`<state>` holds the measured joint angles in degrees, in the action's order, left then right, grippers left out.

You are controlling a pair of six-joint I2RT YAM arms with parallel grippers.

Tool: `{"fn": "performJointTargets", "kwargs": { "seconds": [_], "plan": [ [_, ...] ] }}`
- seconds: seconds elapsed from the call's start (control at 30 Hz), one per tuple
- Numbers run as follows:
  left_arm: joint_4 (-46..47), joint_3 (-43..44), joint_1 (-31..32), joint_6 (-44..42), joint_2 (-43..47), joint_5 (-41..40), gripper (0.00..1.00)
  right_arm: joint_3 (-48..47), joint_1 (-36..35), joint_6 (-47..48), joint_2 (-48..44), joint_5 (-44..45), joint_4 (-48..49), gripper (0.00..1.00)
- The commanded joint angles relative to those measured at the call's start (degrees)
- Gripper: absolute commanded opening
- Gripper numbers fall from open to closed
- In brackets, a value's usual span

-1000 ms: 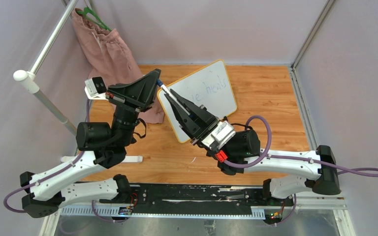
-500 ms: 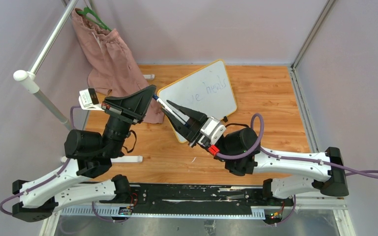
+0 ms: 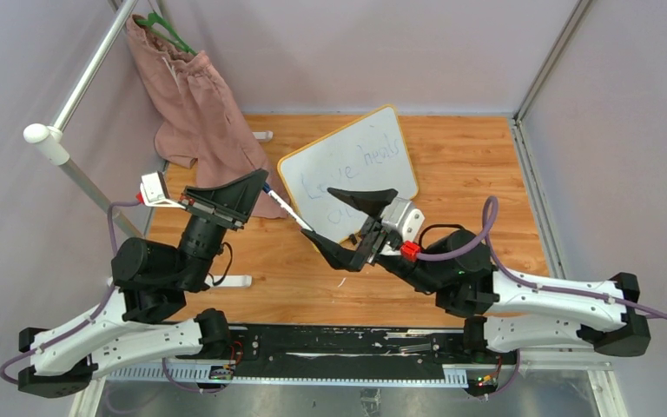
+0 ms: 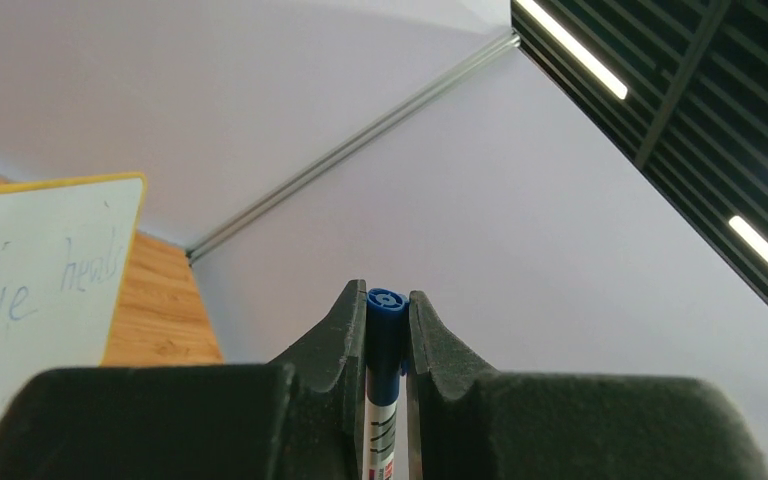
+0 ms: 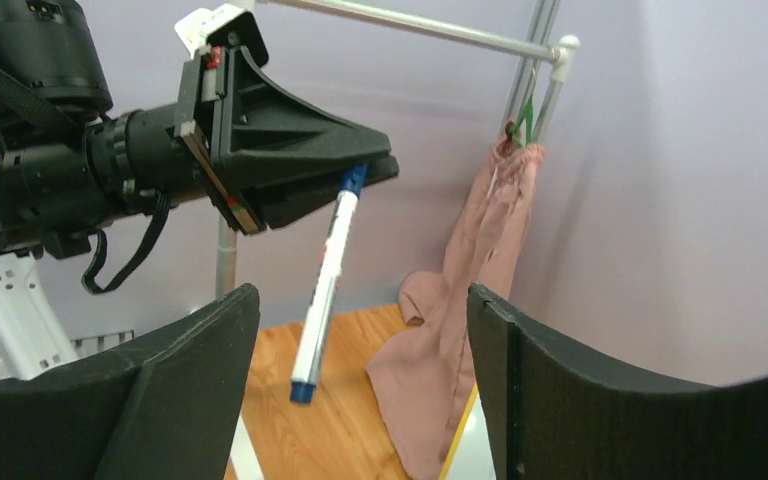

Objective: Write a sentence on the whiteboard
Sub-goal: Place the whiteboard marker at the center of the board.

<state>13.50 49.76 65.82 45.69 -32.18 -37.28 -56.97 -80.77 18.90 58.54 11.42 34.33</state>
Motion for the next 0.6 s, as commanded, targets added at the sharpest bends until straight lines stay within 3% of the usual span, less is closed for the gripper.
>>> {"fn": "performJointTargets", "kwargs": {
  "seconds": [0.0,0.17,0.33,0.43,0.57],
  "plan": [
    [-2.78,-1.24,0.54,0.35,1.66,-3.76,0.0,1.71,-0.86,-9.73,-5.29,2.7,-9.95,0.8],
    [-4.92,-3.12,0.54,-0.53,4.08,-3.37,0.0,0.3,-0.88,-16.02,-10.79,3.19,-22.69,0.84],
    [-10.03,-2.27,0.54,-5.43,4.29,3.8,0.0,-9.2,-0.43,-20.4,-9.42,2.58,-39.25,0.84],
    [-9.76,-2.43,0.54,-7.26,3.79,10.43,0.0,-16.27,1.98,-24.21,-4.22,-1.82,-47.92,0.84],
    [-10.94,-1.16,0.54,-9.13,2.63,17.0,0.0,-18.89,9.38,-30.36,0.2,-12.91,-50.24,0.84]
  ]
}}
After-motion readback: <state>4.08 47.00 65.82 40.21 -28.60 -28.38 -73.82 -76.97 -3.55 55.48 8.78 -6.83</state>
